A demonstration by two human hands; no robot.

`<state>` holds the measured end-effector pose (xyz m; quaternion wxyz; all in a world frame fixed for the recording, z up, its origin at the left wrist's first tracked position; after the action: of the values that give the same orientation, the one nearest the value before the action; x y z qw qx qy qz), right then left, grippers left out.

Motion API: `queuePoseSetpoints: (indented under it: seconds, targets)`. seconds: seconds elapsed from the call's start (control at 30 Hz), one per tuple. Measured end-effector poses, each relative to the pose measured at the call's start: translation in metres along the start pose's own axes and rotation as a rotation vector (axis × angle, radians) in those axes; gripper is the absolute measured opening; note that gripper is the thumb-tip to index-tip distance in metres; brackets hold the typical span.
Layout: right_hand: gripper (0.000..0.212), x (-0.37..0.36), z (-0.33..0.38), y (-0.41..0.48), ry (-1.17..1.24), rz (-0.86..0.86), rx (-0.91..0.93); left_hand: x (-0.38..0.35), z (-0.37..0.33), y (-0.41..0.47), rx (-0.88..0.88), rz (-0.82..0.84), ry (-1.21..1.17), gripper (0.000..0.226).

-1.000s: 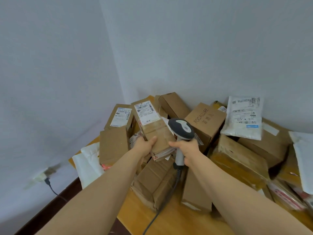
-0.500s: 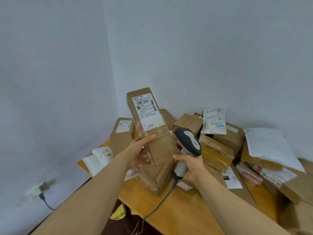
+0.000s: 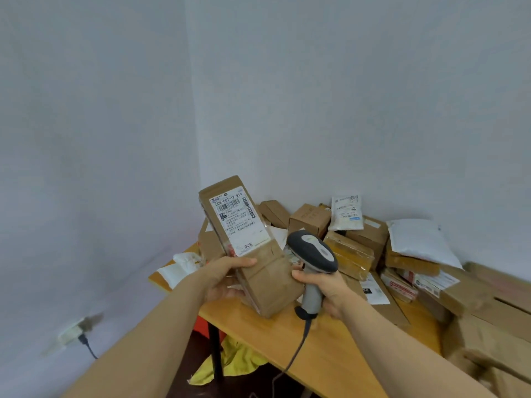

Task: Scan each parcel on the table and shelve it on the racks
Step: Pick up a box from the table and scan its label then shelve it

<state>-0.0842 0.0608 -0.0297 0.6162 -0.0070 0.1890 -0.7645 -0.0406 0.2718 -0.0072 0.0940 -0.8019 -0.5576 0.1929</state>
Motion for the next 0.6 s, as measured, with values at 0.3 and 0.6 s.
queuePoseSetpoints:
  seconds: [0.3, 0.6]
  targets:
    - [0.06, 0.013, -0.007, -0.013, 0.028, 0.151, -0.05, -0.02, -0.006, -0.02, 0.011, 0.071, 0.034, 0.043]
    - [0.058, 0.018, 0.002, -0.016, 0.034, 0.153, -0.04, -0.018, -0.03, -0.022, -0.125, -0.091, -0.007, 0.032]
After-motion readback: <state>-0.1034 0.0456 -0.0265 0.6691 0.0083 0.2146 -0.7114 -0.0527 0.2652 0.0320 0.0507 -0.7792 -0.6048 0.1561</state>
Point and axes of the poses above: each hand's wrist, its own y-axis towards the middle knuckle, its own x-axis out of the back of the hand, z = x × y, the point moved 4 cm from there along y, towards the middle knuckle, and after that the axes turned 4 degrees about -x, right-handed, at the moved point
